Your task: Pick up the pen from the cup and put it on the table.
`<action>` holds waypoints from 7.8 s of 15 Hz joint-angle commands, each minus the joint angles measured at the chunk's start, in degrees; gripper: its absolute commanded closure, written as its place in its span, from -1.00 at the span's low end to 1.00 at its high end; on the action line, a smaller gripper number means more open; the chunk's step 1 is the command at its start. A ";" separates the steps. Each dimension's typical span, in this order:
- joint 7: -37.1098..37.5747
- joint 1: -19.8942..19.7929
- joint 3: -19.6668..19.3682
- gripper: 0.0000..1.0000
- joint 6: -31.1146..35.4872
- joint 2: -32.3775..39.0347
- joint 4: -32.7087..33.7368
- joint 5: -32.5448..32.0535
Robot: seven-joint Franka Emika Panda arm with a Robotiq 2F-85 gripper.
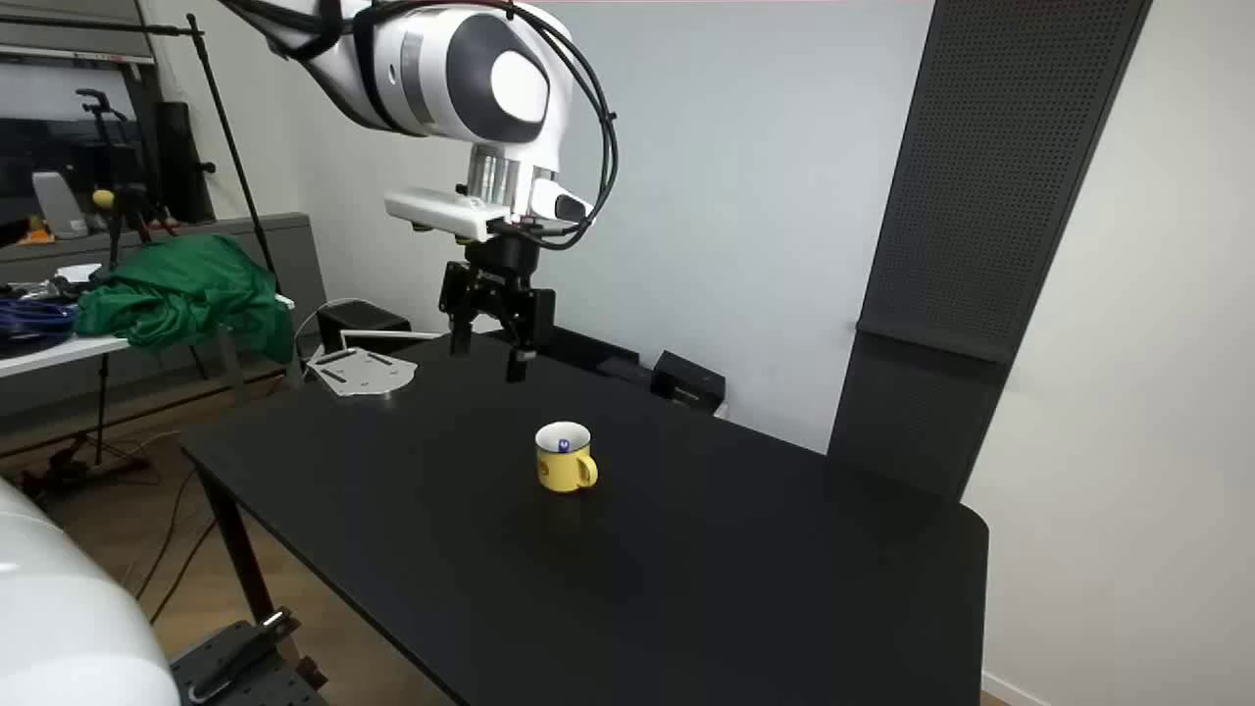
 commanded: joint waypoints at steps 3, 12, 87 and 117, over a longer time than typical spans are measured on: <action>0.03 0.17 -0.17 -1.00 0.07 0.02 0.03 -0.06; 0.11 -0.30 -0.08 -1.00 3.62 0.57 0.07 -1.98; -46.76 -0.08 4.23 0.90 37.65 19.91 5.55 -9.83; -46.10 -4.43 -1.98 0.90 53.29 32.23 6.13 -1.39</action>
